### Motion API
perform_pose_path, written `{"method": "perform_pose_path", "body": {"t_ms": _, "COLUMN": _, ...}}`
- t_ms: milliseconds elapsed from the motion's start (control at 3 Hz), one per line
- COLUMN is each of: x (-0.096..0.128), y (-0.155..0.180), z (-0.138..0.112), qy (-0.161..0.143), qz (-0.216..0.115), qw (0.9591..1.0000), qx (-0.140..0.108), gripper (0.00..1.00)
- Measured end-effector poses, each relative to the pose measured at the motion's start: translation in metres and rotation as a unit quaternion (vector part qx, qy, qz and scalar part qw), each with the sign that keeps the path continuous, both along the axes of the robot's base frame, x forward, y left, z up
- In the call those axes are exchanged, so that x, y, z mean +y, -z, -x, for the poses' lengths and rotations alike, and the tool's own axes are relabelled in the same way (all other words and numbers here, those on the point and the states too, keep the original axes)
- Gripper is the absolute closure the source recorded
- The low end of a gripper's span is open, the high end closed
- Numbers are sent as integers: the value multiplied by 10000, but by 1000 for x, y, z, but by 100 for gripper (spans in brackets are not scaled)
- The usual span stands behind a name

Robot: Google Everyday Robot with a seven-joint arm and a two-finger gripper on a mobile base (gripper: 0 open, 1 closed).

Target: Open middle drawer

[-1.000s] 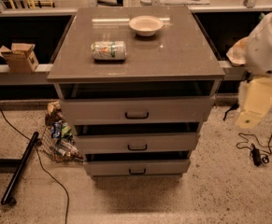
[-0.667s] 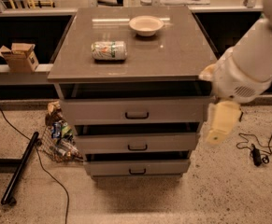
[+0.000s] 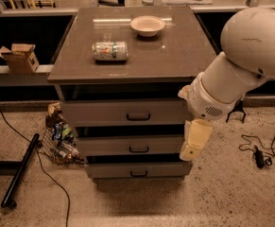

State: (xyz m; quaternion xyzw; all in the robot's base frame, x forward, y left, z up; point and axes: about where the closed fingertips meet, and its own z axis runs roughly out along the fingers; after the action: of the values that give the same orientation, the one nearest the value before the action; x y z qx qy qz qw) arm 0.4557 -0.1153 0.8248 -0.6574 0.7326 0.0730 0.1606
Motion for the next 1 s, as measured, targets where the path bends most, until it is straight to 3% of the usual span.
{"method": "perform_pose_path", "body": {"t_ms": 333, "x": 3, "y": 34, "z": -5, "qy": -203, "qz": 121, "qw": 9996, "qx": 135, "gripper": 0}}
{"method": "perform_pose_path", "body": {"t_ms": 1000, "x": 17, "y": 171, "z": -15, "qy": -848, "qz": 180, "qw": 9953, "qx": 442, "gripper": 0}}
